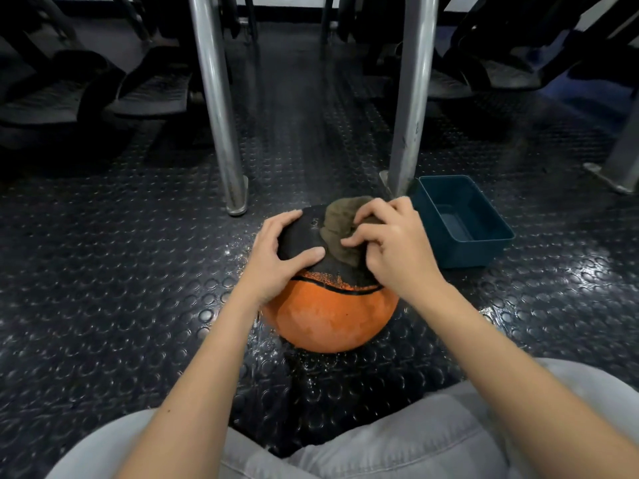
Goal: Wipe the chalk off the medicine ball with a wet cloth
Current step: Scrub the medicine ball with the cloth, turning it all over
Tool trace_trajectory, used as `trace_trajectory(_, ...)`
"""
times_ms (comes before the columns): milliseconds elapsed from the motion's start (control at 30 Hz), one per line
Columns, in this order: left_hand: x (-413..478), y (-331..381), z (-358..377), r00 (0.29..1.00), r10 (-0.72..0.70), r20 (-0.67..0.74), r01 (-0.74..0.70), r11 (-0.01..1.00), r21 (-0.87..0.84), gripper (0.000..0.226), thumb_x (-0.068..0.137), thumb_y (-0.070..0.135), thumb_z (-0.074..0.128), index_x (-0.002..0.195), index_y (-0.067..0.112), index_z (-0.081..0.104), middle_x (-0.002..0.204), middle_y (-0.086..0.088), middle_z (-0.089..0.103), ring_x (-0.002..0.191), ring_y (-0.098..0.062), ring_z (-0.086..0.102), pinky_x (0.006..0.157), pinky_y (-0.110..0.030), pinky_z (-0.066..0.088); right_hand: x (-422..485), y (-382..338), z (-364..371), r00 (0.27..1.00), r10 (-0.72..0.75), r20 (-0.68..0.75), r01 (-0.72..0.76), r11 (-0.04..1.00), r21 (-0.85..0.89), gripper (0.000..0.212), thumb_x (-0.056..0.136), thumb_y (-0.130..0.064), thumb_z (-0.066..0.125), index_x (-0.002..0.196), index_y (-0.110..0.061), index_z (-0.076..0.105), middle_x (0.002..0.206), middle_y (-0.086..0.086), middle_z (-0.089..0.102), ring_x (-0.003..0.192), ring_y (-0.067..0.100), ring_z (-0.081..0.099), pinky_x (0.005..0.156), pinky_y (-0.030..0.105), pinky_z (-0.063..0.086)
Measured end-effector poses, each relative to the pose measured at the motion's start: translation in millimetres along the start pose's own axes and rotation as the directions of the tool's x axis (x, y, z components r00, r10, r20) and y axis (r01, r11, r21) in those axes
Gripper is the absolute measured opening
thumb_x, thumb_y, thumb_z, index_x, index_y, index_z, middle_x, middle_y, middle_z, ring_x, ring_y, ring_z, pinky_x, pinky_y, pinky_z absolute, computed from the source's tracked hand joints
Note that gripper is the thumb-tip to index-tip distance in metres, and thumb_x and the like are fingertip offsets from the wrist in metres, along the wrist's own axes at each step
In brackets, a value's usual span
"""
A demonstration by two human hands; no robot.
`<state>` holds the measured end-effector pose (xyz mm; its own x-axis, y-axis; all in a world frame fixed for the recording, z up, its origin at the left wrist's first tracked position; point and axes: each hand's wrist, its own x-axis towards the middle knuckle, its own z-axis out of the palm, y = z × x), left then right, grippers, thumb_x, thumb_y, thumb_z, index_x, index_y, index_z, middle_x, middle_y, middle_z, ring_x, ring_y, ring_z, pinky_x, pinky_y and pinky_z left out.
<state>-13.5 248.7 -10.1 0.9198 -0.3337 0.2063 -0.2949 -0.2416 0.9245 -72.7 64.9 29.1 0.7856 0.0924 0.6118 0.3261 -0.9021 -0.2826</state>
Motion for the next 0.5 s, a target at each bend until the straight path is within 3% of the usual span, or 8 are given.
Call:
trace_trajectory(100,1.7,5.4,8.8,1.000,0.015,0.001,-0.015,0.998,0.058,0.070,0.057,0.066,0.063,0.120,0.042,0.047,0.119,0.031,0.037,0.126,-0.010,0.039,0.109,-0.032,0.032,3.3,20.2,-5.9,0.993,0.098,-0.064,-0.105,0.987,-0.122,0.038,0.082,-0.016,0.040,0.065,-0.018,0.075,0.085,0.003,0.063,0.076,0.034,0.046,0.062,0.045,0.046)
trace_trajectory(167,0.6,7.2,13.3,1.000,0.003,-0.019,-0.001,0.995,0.100,0.079,0.056,0.069,0.059,0.126,0.035,0.047,0.118,0.030,0.037,0.124,-0.007,0.036,0.110,-0.033,0.030,2.1,28.5,-11.7,0.975,0.208,-0.072,-0.215,0.971,-0.100,0.035,0.081,-0.004,0.045,0.073,-0.017,0.077,0.089,0.004,0.063,0.080,0.031,0.042,0.070,0.047,0.046)
trace_trajectory(200,-0.1,6.9,14.2,1.000,0.000,-0.029,0.003,0.995,0.103,0.080,0.056,0.070,0.059,0.127,0.034,0.047,0.118,0.028,0.038,0.123,-0.006,0.036,0.110,-0.035,0.030,0.8,26.9,-14.6,0.966,0.249,-0.062,-0.252,0.967,-0.034,0.035,0.080,0.002,0.047,0.077,-0.016,0.077,0.091,0.003,0.062,0.083,0.027,0.040,0.079,0.040,0.044)
trace_trajectory(267,-1.2,6.2,13.5,0.999,0.009,-0.039,-0.005,0.994,0.105,0.079,0.056,0.069,0.059,0.126,0.035,0.047,0.118,0.028,0.038,0.123,-0.005,0.036,0.110,-0.039,0.031,-1.3,15.3,-19.4,0.973,0.230,-0.010,-0.228,0.968,0.102,0.037,0.078,0.003,0.046,0.081,-0.017,0.077,0.093,-0.001,0.060,0.089,0.017,0.037,0.085,0.013,0.034)
trace_trajectory(300,-1.0,5.6,12.4,1.000,0.007,-0.026,-0.005,0.994,0.106,0.077,0.056,0.069,0.060,0.124,0.037,0.047,0.117,0.031,0.037,0.123,-0.004,0.036,0.110,-0.039,0.032,-3.0,9.1,-19.3,0.981,0.188,0.040,-0.192,0.973,0.132,0.038,0.078,0.001,0.045,0.081,-0.018,0.077,0.094,-0.002,0.059,0.090,0.015,0.037,0.085,0.010,0.030)
trace_trajectory(400,-0.3,5.0,6.3,0.999,-0.009,0.046,0.005,0.997,0.078,0.070,0.056,0.067,0.061,0.120,0.044,0.044,0.120,0.033,0.036,0.125,-0.004,0.034,0.111,-0.036,0.030,-5.8,10.3,-13.4,0.978,0.153,0.140,-0.172,0.975,0.138,0.037,0.080,0.000,0.045,0.081,-0.019,0.077,0.095,-0.001,0.061,0.088,0.016,0.037,0.081,0.022,0.031)
trace_trajectory(500,-1.6,13.9,10.9,0.999,0.037,0.017,-0.040,0.981,0.191,0.066,0.062,0.066,0.052,0.123,0.041,0.048,0.131,0.024,0.036,0.122,0.003,0.020,0.108,-0.024,0.015,-2.7,20.0,-18.7,0.947,0.273,0.167,-0.296,0.946,0.133,0.041,0.083,0.009,0.048,0.086,-0.021,0.076,0.095,-0.002,0.061,0.088,0.015,0.035,0.079,0.008,0.026)
